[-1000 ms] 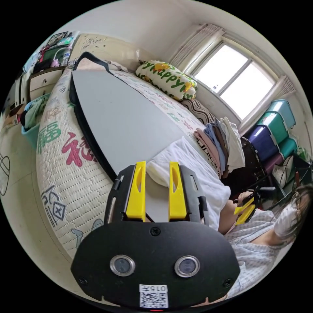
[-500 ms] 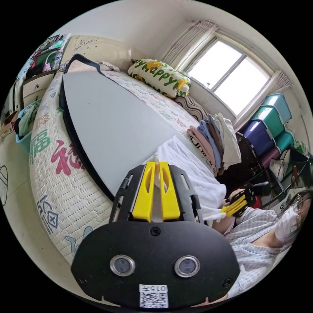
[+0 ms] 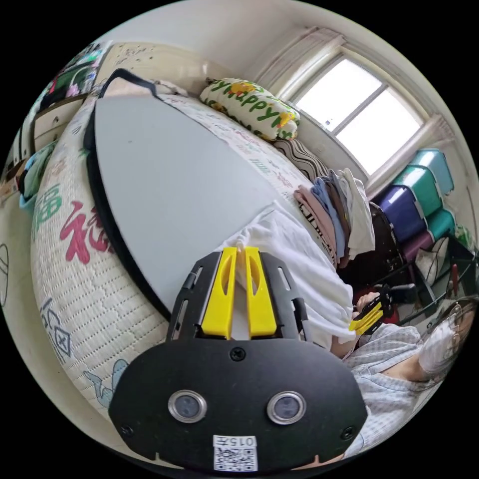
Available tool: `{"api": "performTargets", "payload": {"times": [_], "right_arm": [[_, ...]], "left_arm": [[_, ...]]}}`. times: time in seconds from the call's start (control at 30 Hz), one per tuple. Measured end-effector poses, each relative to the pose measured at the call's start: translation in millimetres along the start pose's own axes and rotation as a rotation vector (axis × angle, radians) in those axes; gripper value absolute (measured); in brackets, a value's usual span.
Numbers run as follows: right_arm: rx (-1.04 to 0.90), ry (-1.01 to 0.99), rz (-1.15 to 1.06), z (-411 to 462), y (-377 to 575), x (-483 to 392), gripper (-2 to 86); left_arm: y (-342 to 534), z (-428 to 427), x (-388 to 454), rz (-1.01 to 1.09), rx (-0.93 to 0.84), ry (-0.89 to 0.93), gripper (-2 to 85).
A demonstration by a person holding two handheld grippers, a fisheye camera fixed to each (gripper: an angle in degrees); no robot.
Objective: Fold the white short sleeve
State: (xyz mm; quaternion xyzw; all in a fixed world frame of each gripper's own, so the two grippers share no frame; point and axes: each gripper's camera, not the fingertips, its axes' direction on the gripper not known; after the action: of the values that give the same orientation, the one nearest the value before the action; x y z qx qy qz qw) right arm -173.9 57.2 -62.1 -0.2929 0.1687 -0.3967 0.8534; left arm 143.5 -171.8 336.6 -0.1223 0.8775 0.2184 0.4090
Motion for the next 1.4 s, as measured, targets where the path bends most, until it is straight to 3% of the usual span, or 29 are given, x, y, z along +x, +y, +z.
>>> {"api": "performTargets", "payload": {"times": [0.1, 0.23, 0.33, 0.43, 0.7, 0.87, 1.1, 1.2, 1.27, 1.4], "right_arm": [[0.019, -0.048, -0.024, -3, -1, 8, 2.7], [0.159, -0.177, 0.005, -37, 4, 45, 5.2], [0.207, -0.042, 0.105, -60, 9, 96, 5.4], [0.125, 0.055, 0.278, -56, 6, 170, 8.2], [0.016, 0.005, 0.563, -9, -20, 324, 11.4], [-0.095, -0.158, 0.632, 23, -32, 373, 8.9], [-0.07, -0.161, 0.535, -2, -36, 371, 1.7], [0.117, -0.214, 0.493, -57, -25, 357, 0.7], [0.281, -0.258, 0.349, -116, -21, 324, 0.3], [0.452, -0.12, 0.11, -204, -17, 248, 0.1]], "left_arm": [[4, -6, -6, -0.018, 0.027, 0.027, 4.3], [6, -15, 7, 0.025, 0.005, -0.104, 8.6], [6, -14, 14, 0.055, -0.021, -0.143, 11.3], [6, -11, 14, 0.051, -0.029, -0.174, 13.4], [8, -1, 16, 0.109, -0.052, -0.124, 11.8], [9, 11, 17, 0.149, -0.109, -0.037, 6.6], [34, -19, 32, 0.194, -0.016, -0.009, 1.5], [56, -57, 57, 0.244, 0.1, 0.018, 0.9], [82, -95, 101, 0.365, 0.212, -0.002, 0.7], [129, -158, 182, 0.575, 0.405, -0.066, 0.8]]}}
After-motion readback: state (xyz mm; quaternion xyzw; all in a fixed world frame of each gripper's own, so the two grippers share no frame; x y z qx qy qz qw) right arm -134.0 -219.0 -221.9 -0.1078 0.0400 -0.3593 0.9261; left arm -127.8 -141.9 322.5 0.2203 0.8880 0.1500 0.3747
